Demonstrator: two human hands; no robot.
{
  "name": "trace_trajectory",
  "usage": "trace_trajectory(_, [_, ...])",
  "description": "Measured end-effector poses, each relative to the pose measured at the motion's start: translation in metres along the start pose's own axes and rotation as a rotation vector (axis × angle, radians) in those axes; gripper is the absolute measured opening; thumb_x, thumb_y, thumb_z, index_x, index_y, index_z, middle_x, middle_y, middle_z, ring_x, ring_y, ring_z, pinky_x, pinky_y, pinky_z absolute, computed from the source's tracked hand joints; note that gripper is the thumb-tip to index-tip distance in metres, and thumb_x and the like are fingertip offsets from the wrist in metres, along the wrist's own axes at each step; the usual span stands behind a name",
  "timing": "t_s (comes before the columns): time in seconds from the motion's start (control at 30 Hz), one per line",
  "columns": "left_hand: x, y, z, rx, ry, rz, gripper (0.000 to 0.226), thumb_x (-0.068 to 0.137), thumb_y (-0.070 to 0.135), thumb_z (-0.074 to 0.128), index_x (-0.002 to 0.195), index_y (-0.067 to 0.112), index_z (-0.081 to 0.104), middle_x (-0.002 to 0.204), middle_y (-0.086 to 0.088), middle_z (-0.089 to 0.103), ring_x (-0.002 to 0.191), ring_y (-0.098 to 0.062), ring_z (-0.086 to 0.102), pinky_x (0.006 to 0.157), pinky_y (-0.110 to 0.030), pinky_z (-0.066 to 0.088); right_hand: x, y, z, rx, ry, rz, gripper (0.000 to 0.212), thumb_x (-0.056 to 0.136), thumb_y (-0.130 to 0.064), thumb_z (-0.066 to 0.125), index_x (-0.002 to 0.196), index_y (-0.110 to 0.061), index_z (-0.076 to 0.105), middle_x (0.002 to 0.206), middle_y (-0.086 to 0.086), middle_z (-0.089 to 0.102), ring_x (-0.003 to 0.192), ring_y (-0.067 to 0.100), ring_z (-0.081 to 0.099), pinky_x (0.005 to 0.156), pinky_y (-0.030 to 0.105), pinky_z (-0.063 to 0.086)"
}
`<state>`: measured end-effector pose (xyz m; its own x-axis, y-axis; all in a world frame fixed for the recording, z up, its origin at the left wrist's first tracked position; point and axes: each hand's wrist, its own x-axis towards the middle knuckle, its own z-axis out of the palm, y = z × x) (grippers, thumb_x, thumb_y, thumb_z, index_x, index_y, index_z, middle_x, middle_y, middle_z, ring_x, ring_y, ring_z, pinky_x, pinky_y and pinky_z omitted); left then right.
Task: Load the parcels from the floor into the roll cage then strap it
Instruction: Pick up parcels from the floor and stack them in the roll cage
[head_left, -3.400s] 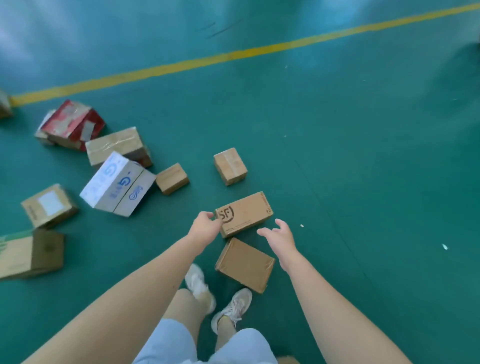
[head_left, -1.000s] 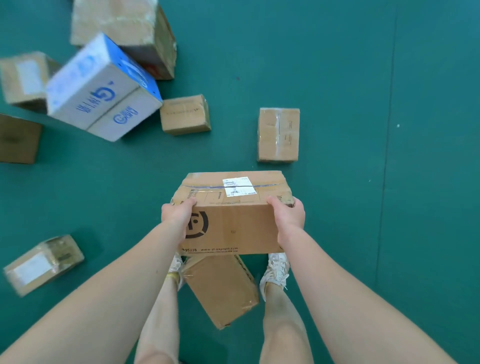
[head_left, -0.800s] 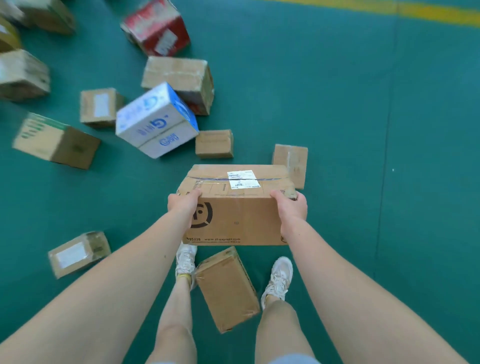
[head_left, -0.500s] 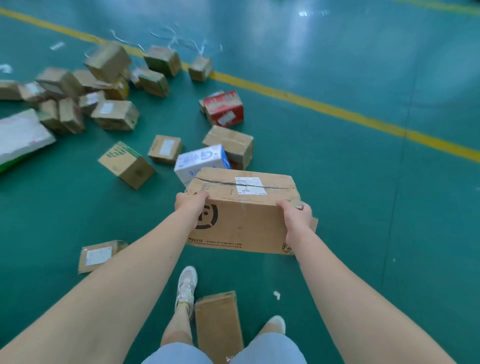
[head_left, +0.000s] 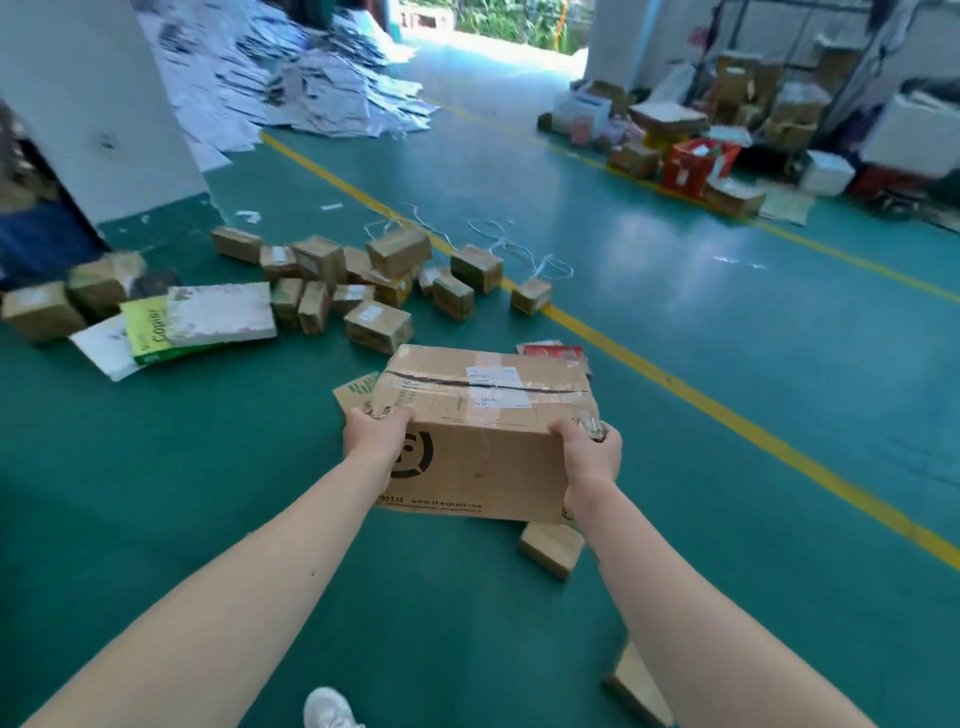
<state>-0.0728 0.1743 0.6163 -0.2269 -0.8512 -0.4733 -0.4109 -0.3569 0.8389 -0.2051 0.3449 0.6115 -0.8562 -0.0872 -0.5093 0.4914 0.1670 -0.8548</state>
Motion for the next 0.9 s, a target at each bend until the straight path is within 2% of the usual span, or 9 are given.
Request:
trace_trajectory(0.1, [0.038, 0.030, -0.047, -0.069, 0.042, 0.017, 0.042, 0.084, 0.033, 0.067, 0.115, 0.013, 0.046, 0.099, -0.008, 0.060, 0.089, -0.027, 0.058, 0.076, -0.038, 0.048, -0.011, -0.025, 0.069, -0.020, -0.066, -0.055, 0.053, 0.083, -0.028, 0.073, 0.127, -0.023, 0.044, 0.119, 0.006, 0.052, 0.109, 0.026, 0.049, 0.093, 0.043, 0.045])
trace_trajectory(0.17, [0.066, 0.047, -0.081, -0.103, 0.071, 0.032, 0.046, 0.084, 0.034, 0.068, 0.119, 0.012, 0.047, 0.102, -0.009, 0.060, 0.090, -0.027, 0.057, 0.078, -0.039, 0.048, -0.020, -0.038, 0.118, -0.038, -0.114, -0.092, 0.059, 0.083, -0.028, 0.073, 0.133, -0.022, 0.042, 0.124, 0.008, 0.051, 0.111, 0.026, 0.049, 0.094, 0.042, 0.044])
trace_trajectory(0.3, [0.115, 0.079, -0.155, -0.173, 0.149, 0.081, 0.048, 0.085, 0.034, 0.069, 0.121, 0.011, 0.047, 0.110, -0.011, 0.059, 0.092, -0.027, 0.056, 0.077, -0.038, 0.046, -0.046, -0.055, 0.215, -0.071, -0.200, -0.132, 0.067, 0.077, -0.036, 0.074, 0.135, -0.027, 0.041, 0.128, 0.009, 0.050, 0.111, 0.028, 0.051, 0.101, 0.052, 0.045])
trace_trajectory(0.43, [0.152, 0.095, -0.232, -0.231, 0.248, 0.098, 0.045, 0.085, 0.034, 0.068, 0.116, 0.012, 0.045, 0.109, -0.009, 0.057, 0.081, -0.021, 0.054, 0.075, -0.037, 0.045, -0.079, -0.063, 0.302, -0.080, -0.301, -0.159, 0.062, 0.076, -0.037, 0.073, 0.130, -0.029, 0.043, 0.125, 0.006, 0.052, 0.106, 0.027, 0.053, 0.099, 0.051, 0.047])
trace_trajectory(0.53, [0.170, 0.097, -0.280, -0.269, 0.313, 0.100, 0.047, 0.084, 0.032, 0.068, 0.120, 0.011, 0.046, 0.111, -0.008, 0.057, 0.085, -0.023, 0.055, 0.077, -0.036, 0.047, -0.099, -0.061, 0.355, -0.105, -0.391, -0.163, 0.063, 0.075, -0.037, 0.073, 0.129, -0.031, 0.041, 0.124, 0.006, 0.052, 0.106, 0.027, 0.054, 0.098, 0.053, 0.047])
trace_trajectory(0.6, [0.179, 0.092, -0.321, -0.312, 0.384, 0.102, 0.048, 0.084, 0.031, 0.068, 0.122, 0.011, 0.046, 0.112, -0.008, 0.057, 0.089, -0.024, 0.055, 0.076, -0.036, 0.046, -0.118, -0.054, 0.399, -0.139, -0.457, -0.179, 0.062, 0.077, -0.034, 0.073, 0.130, -0.028, 0.042, 0.123, 0.007, 0.053, 0.105, 0.027, 0.053, 0.095, 0.047, 0.047])
trace_trajectory(0.73, [0.195, 0.078, -0.391, -0.369, 0.535, 0.062, 0.048, 0.085, 0.032, 0.067, 0.122, 0.011, 0.046, 0.114, -0.010, 0.058, 0.079, -0.019, 0.054, 0.071, -0.035, 0.044, -0.158, -0.041, 0.474, -0.200, -0.605, -0.192, 0.063, 0.079, -0.032, 0.072, 0.134, -0.026, 0.041, 0.125, 0.009, 0.050, 0.103, 0.026, 0.051, 0.084, 0.040, 0.043])
trace_trajectory(0.8, [0.200, 0.070, -0.424, -0.384, 0.610, 0.011, 0.048, 0.087, 0.032, 0.066, 0.124, 0.011, 0.042, 0.117, -0.010, 0.056, 0.083, -0.022, 0.054, 0.072, -0.037, 0.045, -0.179, -0.030, 0.510, -0.240, -0.676, -0.195, 0.066, 0.075, -0.036, 0.072, 0.133, -0.028, 0.041, 0.124, 0.009, 0.052, 0.104, 0.027, 0.053, 0.090, 0.043, 0.047])
trace_trajectory(0.9, [0.207, 0.058, -0.464, -0.419, 0.731, -0.046, 0.059, 0.090, 0.030, 0.064, 0.137, 0.010, 0.036, 0.117, -0.005, 0.048, 0.090, -0.026, 0.051, 0.075, -0.040, 0.046, -0.207, -0.015, 0.559, -0.298, -0.789, -0.175, 0.067, 0.067, -0.039, 0.071, 0.126, -0.031, 0.041, 0.121, 0.008, 0.054, 0.103, 0.030, 0.055, 0.095, 0.052, 0.049])
